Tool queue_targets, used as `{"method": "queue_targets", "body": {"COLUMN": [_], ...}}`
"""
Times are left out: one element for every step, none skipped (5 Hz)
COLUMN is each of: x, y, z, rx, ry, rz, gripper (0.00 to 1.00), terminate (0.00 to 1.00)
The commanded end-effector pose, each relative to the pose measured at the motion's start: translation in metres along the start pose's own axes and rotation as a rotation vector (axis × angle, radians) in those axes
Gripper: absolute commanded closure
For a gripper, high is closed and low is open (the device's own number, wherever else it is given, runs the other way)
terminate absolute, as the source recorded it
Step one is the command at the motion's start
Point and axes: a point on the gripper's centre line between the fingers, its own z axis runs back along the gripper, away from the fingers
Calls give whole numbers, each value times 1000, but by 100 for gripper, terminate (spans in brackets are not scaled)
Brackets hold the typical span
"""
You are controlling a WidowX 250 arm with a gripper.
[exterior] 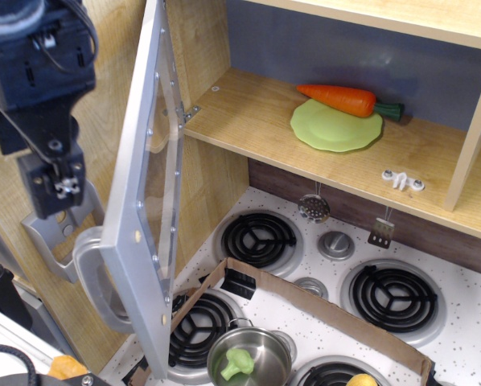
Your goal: Close microwave
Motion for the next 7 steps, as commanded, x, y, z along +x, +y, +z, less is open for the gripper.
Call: {"method": "queue_targets", "body": {"x": [20,33,48,66,85,103,123], "y": [1,1,-7,-16,-26,-32,-37], "z": [-12,-11,-8,-7,-15,-25,-31], "rx": [1,-3,-28,-20,-33,-51,-31], "ry": [-119,-178,-261,-335,-382,-414,-475], "rz": [7,25,58,79,96,62,16], "gripper": [0,0,0,0,0,0,0], "terminate": [0,0,0,0,0,0,0]}}
